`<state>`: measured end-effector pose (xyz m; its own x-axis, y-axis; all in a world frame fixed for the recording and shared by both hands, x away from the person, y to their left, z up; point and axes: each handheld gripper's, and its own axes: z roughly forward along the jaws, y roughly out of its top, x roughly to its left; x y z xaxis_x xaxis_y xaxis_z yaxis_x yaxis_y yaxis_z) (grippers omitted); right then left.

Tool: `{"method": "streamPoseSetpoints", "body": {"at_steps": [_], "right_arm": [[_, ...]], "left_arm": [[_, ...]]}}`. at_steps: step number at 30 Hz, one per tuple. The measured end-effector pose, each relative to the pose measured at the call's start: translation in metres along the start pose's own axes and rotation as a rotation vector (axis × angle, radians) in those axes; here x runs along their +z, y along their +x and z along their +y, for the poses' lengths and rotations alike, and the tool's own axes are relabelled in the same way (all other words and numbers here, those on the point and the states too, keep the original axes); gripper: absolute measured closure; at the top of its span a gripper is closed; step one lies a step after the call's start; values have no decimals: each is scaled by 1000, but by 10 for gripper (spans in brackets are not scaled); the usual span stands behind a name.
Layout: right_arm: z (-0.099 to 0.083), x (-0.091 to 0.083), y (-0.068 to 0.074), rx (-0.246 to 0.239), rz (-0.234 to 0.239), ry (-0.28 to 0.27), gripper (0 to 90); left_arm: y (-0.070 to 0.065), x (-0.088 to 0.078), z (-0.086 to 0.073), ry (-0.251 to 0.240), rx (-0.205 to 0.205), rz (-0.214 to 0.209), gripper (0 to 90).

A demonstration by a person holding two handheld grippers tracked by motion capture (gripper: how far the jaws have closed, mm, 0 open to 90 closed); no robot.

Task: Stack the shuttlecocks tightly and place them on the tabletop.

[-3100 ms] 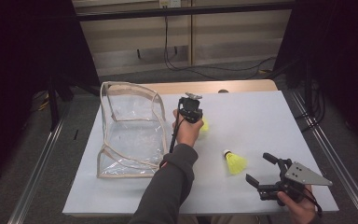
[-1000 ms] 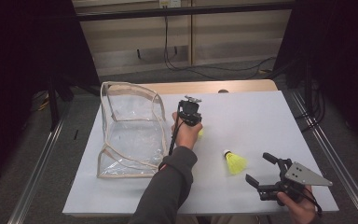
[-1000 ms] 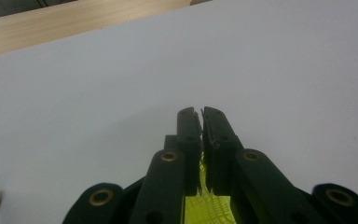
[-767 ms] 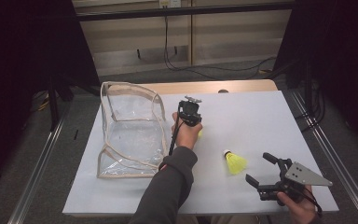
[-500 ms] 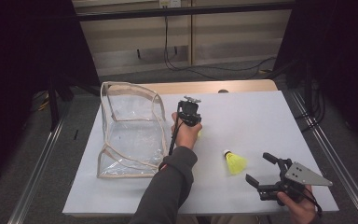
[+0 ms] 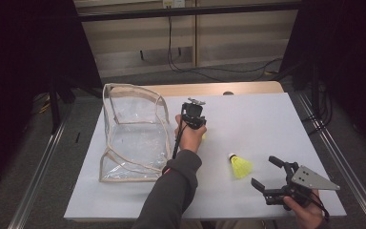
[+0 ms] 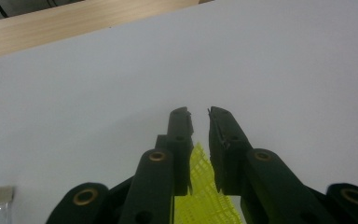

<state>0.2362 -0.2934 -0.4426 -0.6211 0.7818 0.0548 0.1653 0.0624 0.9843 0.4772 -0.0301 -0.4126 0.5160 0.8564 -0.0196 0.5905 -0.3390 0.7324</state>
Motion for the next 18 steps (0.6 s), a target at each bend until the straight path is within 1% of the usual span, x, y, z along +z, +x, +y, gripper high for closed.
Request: {"method": "streamPoseSetpoints", "body": {"at_steps": [2,6,9,15,16,17,18], "right_arm": [[0,0,0,-2,0,-1,23],[0,0,0,0,1,0,23],[0,0,0,-1,1,0,23],[0,0,0,-2,0,-1,23],[0,0,0,-4,-1,-2,23],[0,0,0,-4,-2,-2,23],[0,0,0,-3,-2,-2,23]], "left_arm": [[0,0,0,-8,2,3,774],[0,-1,1,-8,2,2,748],[-1,-2,1,-21,0,3,729],[-2,-8,3,-49,-26,-2,646],[-2,-10,3,-59,-39,-3,631],[-2,-12,3,-61,-39,-4,619],[-2,-13,3,-67,-49,-7,608]]}}
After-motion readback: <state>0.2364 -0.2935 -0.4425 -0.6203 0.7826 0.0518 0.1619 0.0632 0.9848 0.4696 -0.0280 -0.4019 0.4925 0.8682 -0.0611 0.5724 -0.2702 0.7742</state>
